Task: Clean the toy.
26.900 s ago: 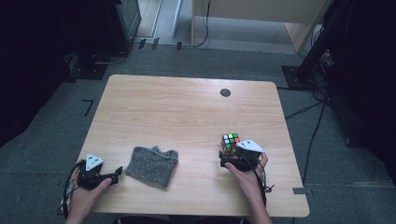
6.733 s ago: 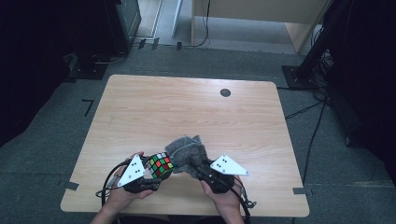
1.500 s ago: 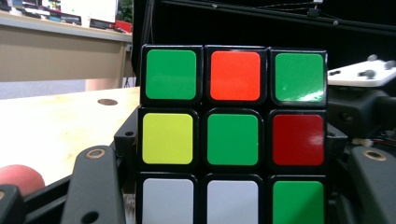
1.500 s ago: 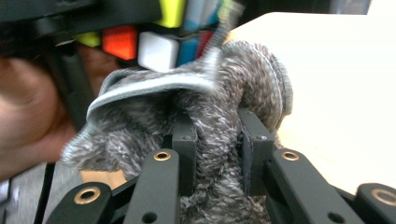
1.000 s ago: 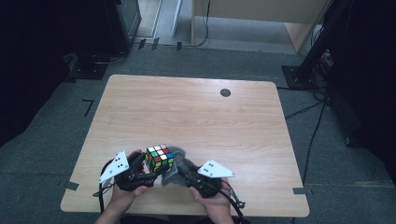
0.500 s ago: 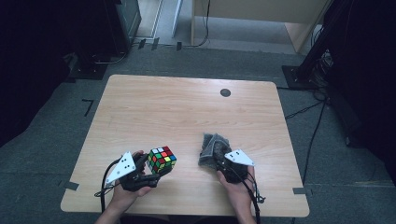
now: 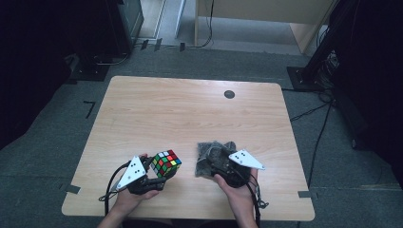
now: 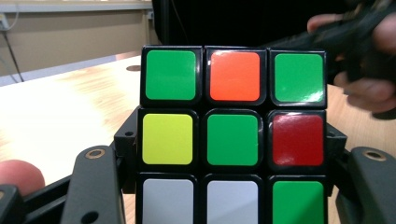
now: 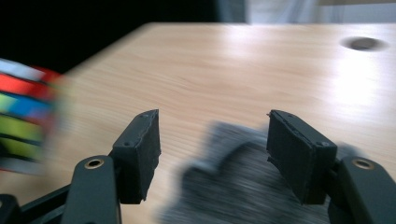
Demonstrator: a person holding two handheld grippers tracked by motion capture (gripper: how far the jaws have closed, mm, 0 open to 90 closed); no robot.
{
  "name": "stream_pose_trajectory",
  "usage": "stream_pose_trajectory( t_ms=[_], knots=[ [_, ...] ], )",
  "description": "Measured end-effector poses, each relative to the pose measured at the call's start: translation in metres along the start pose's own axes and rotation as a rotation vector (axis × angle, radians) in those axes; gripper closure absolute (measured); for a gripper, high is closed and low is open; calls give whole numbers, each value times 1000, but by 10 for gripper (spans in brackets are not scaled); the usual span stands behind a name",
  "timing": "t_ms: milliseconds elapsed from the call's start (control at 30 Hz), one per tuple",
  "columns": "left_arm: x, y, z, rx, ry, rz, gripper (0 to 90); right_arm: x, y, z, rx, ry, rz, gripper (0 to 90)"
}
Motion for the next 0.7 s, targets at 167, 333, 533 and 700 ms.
stream_pose_trajectory(
  t_ms=[167, 333, 533, 700],
  knots=[
    [7, -8, 6, -36, -40, -10, 340, -41, 6, -11, 33, -68, -122, 291],
    [11, -16, 8, -38, -71, -19, 339, -59, -1, -1, -21, -178, -229, 247],
    [21, -22, 7, -21, -120, -9, 339, -73, -9, 12, -103, -244, -279, 172],
    [27, -25, 8, -26, -156, -9, 340, -81, -12, 20, -152, -260, -311, 166]
  ],
)
Point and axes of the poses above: each handheld gripper's, and its own axes: y roughly backward along the jaws, z roughly out of its underside, x roughly to its right, the point moved 10 cm from there along -y, roughly forward along the jaws, and after that the axes turned 5 degrees about z, right-handed, at the moved point
